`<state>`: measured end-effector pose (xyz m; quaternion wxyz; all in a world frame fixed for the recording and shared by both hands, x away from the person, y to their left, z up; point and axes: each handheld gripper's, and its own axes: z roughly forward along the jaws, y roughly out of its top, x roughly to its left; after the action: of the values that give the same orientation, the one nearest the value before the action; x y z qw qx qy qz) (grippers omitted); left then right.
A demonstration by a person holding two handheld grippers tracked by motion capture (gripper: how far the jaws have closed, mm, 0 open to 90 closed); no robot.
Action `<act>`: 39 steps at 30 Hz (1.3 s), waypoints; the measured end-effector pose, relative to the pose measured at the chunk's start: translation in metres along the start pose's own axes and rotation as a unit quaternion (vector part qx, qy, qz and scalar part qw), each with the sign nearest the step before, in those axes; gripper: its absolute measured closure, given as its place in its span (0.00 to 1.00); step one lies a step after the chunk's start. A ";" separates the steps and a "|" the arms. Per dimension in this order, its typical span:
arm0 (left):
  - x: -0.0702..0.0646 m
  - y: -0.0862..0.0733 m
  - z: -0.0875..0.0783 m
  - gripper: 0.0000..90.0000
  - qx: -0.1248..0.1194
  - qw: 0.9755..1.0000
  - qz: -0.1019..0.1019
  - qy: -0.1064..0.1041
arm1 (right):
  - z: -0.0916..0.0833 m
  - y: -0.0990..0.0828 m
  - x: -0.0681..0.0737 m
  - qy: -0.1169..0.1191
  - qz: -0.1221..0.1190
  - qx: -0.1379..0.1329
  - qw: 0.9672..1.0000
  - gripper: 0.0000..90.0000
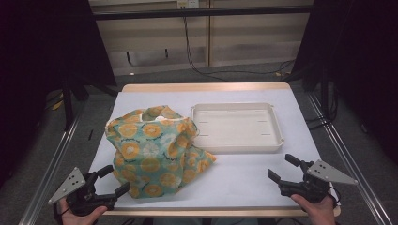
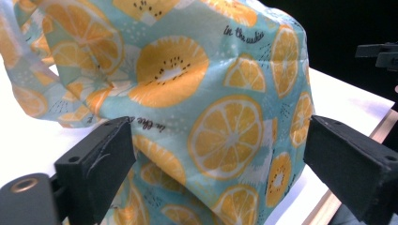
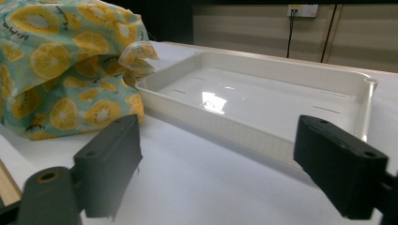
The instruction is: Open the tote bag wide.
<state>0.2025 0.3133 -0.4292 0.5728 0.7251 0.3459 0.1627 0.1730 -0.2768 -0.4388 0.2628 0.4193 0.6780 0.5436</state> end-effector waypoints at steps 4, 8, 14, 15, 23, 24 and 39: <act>-0.002 0.000 -0.001 0.12 0.000 1.000 0.001 -0.003 | 0.001 0.001 0.002 0.002 -0.009 -0.002 1.000 0.22; -0.004 0.002 -0.002 0.15 -0.002 1.000 0.010 -0.003 | 0.001 0.002 0.006 0.011 -0.018 0.003 1.000 0.24; -0.006 0.003 0.001 0.18 0.005 1.000 0.009 0.003 | 0.005 0.008 0.011 0.034 -0.020 0.008 0.999 0.30; -0.006 0.003 0.000 0.20 0.005 1.000 0.010 0.001 | 0.007 0.009 0.012 0.042 -0.018 0.009 0.999 0.33; -0.004 0.004 0.001 0.27 0.003 1.000 -0.005 -0.013 | 0.028 0.022 0.027 0.099 -0.023 0.020 0.995 0.36; -0.004 0.004 0.001 0.28 0.000 1.000 -0.007 -0.013 | 0.031 0.024 0.028 0.107 -0.025 0.022 0.994 0.37; -0.007 0.022 0.005 0.43 -0.008 0.999 0.001 -0.039 | 0.078 0.048 0.050 0.193 -0.048 0.038 0.979 0.44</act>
<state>0.2077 0.3030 -0.4088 0.5917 0.7266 0.3211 0.1372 0.2246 -0.1915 -0.4086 0.1372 0.2832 0.7555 0.5747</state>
